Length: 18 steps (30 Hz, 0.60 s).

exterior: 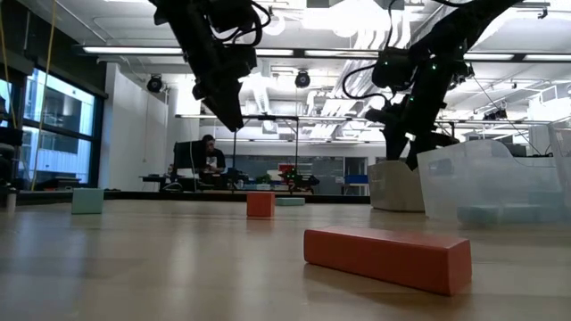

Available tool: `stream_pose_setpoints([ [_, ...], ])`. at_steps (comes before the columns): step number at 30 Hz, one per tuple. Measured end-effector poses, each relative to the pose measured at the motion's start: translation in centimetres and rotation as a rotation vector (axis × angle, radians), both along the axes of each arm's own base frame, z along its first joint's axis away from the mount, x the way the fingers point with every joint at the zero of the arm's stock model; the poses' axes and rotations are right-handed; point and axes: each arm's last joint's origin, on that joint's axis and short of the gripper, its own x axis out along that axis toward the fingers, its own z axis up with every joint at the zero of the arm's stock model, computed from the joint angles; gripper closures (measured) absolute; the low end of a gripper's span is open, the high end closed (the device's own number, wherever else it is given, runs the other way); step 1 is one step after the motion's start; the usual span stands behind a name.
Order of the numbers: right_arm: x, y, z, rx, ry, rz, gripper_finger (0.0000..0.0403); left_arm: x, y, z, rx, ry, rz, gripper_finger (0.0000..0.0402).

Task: Sort & place blocks by color
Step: Put the orange block into the bottom transparent bin

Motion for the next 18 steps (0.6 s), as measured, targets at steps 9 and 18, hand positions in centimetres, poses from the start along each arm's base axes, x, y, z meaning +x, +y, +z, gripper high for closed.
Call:
stream_pose_setpoints([
  [9,0.3,-0.2,2.0,0.026,0.023,0.002,0.0249,-0.3,0.3,-0.1,-0.004,0.013,0.012,0.0209],
  [18,0.4,0.1,3.4,0.066,0.054,-0.027,0.0249,-0.2,0.2,-0.1,-0.035,0.02,-0.071,0.0199],
])
